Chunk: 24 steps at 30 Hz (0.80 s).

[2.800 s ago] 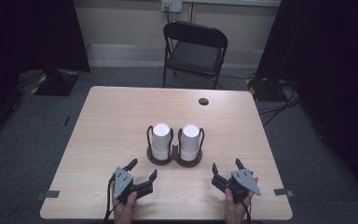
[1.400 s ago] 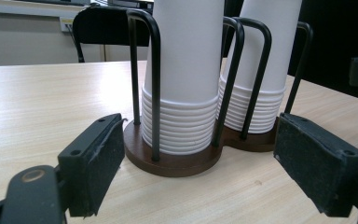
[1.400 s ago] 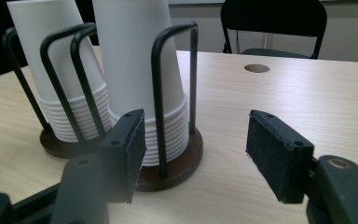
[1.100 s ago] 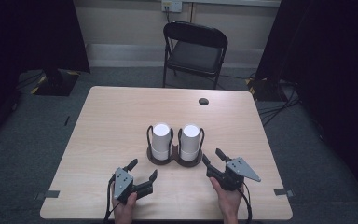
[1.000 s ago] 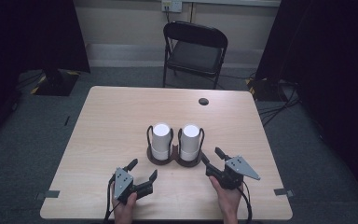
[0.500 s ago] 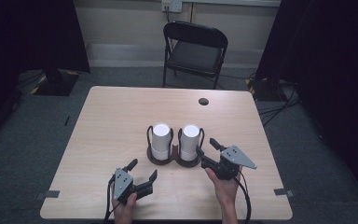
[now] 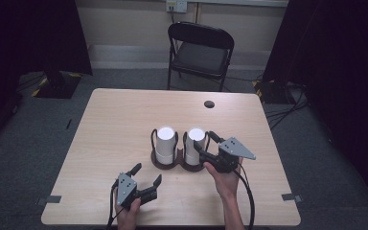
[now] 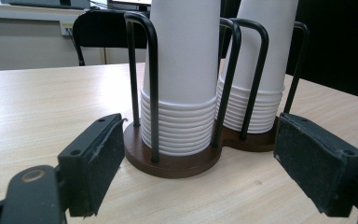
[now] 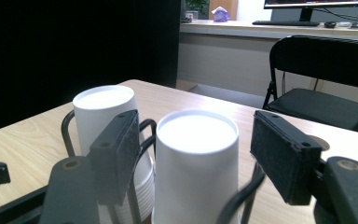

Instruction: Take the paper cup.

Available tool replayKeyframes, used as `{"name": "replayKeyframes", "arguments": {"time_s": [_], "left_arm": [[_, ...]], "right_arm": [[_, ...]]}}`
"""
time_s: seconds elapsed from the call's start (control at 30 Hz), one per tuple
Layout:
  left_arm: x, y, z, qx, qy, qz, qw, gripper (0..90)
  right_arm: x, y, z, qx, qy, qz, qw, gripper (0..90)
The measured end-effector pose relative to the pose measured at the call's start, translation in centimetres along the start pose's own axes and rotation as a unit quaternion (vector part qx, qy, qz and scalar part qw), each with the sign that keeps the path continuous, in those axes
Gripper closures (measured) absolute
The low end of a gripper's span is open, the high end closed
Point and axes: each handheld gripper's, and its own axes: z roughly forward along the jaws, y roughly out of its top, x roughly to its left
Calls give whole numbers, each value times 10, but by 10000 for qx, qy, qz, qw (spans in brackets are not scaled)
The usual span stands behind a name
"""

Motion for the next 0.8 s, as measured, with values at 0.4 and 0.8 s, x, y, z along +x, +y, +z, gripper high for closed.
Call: {"name": "replayKeyframes", "arguments": {"time_s": [0.4, 0.8], "left_arm": [[0, 0, 0, -3, -4, -12, 10000, 162], [-1, 0, 0, -9, -18, 34, 10000, 160]], "right_arm": [[-2, 4, 26, 131, 56, -59, 9999, 295], [-7, -4, 41, 243, 49, -17, 9997, 293]]}}
